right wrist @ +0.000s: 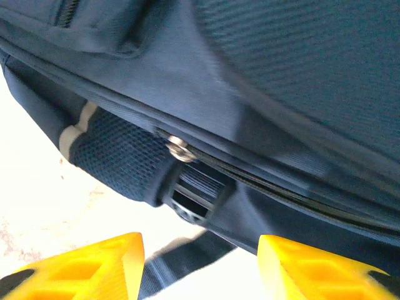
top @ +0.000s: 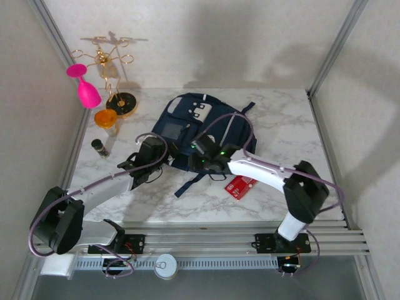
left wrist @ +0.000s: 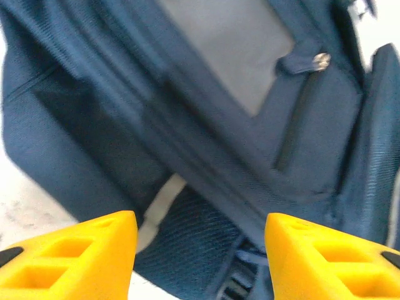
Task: Pack the student bag
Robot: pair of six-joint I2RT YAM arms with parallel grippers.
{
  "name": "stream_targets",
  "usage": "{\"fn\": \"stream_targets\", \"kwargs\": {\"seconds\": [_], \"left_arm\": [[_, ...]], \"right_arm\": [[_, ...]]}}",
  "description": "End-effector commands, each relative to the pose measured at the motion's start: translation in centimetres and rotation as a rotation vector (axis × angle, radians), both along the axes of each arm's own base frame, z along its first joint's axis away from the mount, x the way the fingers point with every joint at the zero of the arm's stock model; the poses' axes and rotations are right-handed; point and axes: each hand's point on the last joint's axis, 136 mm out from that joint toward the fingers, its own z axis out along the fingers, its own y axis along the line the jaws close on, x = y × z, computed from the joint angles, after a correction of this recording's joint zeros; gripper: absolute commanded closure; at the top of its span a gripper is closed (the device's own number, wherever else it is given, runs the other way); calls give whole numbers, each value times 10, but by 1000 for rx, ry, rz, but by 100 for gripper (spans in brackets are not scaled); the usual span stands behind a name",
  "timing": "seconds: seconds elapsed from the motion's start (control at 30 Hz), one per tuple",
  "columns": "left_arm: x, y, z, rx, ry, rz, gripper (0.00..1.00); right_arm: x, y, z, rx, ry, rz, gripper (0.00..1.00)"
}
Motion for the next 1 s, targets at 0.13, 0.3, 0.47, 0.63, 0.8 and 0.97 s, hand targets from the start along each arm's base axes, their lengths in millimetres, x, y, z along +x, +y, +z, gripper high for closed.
{"fn": "stream_targets", "kwargs": {"seconds": [0.13, 0.3, 0.47, 0.63, 0.8, 0.97], "left_arm": [[26, 3, -12, -52, -35, 17, 44], [34, 14, -40, -38, 10, 58, 45], [40, 37, -72, -3, 67, 163, 45], [46, 45, -86, -18, 83, 194, 46], [47, 39, -82, -52, 76, 170, 46], [47, 39, -75, -59, 62, 172, 46]], "right_arm": [[30, 25, -15, -94, -54, -175, 48], [49, 16, -27, -198, -97, -296, 52], [51, -5, -30, -265, -126, -365, 55], [44, -37, -34, -288, -96, -397, 60], [35, -34, -32, -252, -84, -307, 69], [33, 8, -37, -178, -90, -132, 71]]}}
